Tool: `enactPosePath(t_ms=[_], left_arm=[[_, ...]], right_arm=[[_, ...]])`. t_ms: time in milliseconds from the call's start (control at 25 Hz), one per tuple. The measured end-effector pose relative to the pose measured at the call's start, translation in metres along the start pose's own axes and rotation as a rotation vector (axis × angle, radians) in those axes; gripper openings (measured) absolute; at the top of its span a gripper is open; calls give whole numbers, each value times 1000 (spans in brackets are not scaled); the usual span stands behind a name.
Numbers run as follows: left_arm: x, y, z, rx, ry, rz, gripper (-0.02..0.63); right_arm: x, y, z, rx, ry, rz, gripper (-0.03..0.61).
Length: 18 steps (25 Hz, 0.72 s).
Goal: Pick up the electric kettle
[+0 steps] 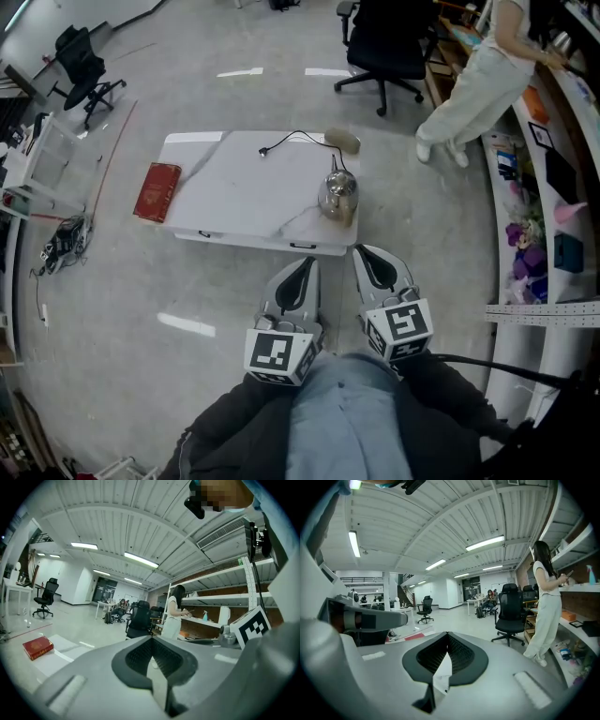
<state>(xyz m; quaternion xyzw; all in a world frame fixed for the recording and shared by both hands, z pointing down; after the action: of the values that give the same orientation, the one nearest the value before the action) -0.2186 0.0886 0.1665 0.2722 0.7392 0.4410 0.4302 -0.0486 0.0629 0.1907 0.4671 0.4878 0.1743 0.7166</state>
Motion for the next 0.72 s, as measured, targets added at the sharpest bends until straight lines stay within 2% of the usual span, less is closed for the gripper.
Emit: enactPosePath(t_ms=[280,720], left_arm=[[-11,-20,-55,10,7,35,2],[-41,-27,-70,0,78,-21,2]], right_arm=[[-39,-33,-1,-9,73,24,26],[-51,-25,13,-62,151,-1,27]])
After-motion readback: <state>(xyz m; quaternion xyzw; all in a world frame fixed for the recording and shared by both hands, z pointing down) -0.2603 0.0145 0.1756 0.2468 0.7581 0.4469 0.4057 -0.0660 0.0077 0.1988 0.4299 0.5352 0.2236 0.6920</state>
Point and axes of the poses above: the fingertips, and each gripper's own axes: x backward along the fingers, z to its right, y out of its underside, the point moved 9 cm from there along x, backward along the fingers, and after that the axes turned 14 degrees about -z, right-handed, at the moved point
